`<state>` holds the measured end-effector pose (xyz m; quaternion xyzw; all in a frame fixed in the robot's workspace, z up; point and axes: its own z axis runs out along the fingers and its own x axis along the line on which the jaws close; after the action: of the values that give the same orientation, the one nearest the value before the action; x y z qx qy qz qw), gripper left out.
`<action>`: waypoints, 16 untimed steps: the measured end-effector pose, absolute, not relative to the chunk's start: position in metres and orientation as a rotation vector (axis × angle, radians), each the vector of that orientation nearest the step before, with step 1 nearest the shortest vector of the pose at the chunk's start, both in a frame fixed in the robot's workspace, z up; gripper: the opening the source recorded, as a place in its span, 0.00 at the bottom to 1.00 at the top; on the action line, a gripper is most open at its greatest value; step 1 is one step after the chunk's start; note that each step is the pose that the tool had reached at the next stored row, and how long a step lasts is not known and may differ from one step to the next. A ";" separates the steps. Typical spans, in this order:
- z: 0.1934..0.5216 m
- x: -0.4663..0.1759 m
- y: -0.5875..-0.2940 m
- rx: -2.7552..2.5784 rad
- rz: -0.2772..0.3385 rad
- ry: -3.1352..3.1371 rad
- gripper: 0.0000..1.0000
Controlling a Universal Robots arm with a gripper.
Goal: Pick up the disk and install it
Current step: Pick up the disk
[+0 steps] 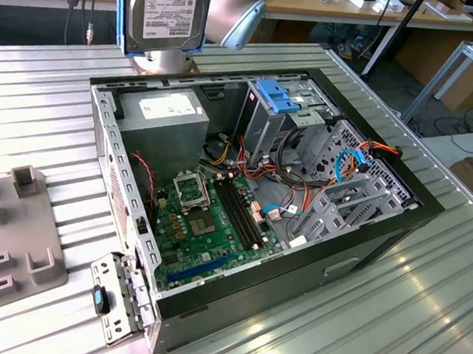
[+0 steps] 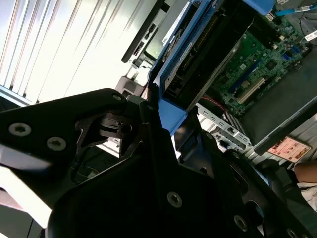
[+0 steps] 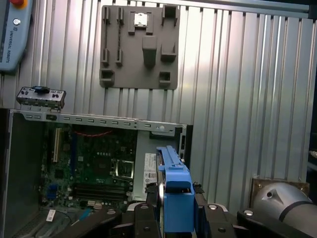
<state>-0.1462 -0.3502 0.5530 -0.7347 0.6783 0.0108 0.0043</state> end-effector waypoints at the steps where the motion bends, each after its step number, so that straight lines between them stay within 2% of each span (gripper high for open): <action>1: 0.553 -0.142 -0.350 -2.302 0.034 2.124 0.36; 7: 0.553 -0.112 -0.350 -2.308 0.034 2.118 0.36; 16: 0.552 -0.098 -0.358 -2.308 0.034 2.118 0.36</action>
<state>-0.0984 -0.3579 0.5524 -0.7367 0.6761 0.0109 0.0043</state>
